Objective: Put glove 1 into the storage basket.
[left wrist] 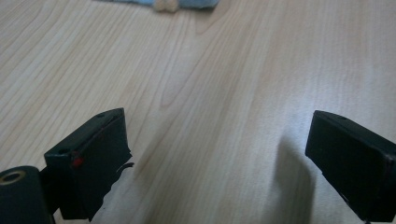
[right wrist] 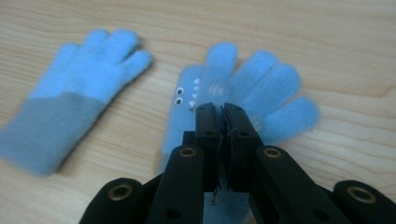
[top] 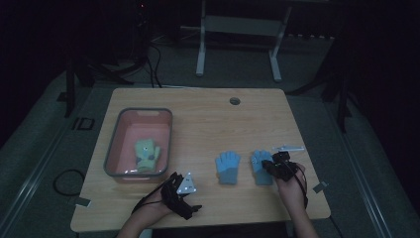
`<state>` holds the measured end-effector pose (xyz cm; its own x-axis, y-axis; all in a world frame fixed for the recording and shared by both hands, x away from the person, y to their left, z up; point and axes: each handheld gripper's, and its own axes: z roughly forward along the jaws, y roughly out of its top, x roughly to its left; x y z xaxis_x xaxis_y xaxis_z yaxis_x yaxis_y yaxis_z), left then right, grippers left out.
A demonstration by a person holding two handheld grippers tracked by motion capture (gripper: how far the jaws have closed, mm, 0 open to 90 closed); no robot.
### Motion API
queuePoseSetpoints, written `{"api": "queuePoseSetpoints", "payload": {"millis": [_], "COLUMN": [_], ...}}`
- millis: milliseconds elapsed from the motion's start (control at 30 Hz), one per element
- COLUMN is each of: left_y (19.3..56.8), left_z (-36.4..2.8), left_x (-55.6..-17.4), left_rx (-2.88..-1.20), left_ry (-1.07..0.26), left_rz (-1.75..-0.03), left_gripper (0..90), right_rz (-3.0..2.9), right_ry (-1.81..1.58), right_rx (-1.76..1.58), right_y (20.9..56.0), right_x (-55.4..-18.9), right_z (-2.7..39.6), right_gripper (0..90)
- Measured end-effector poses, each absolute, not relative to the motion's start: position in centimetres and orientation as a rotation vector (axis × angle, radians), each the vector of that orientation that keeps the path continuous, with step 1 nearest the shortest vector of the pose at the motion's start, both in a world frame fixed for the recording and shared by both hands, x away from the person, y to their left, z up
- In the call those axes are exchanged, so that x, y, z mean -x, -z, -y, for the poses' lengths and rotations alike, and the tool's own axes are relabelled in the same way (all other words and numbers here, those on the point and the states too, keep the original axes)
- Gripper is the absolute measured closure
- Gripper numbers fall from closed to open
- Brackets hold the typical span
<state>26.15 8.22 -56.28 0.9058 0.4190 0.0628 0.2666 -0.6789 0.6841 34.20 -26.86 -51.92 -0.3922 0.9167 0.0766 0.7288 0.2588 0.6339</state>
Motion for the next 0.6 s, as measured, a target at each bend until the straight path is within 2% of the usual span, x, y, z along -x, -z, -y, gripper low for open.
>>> {"api": "queuePoseSetpoints", "payload": {"millis": [300,600], "left_y": [56.4,56.4], "left_z": [-8.2,-8.1], "left_x": [-26.1,-26.1], "left_rx": [-2.354,-2.364], "left_ry": [-0.275,-0.275], "left_rz": [-0.486,-0.477], "left_gripper": [6.3,6.3], "right_rz": [-2.204,-2.257], "right_ry": [-0.821,-0.805], "right_rx": [-1.576,-1.423], "right_y": [54.1,52.6], "right_x": [-35.0,-35.2], "right_z": [27.6,27.2], "right_gripper": [81.1,75.9]}}
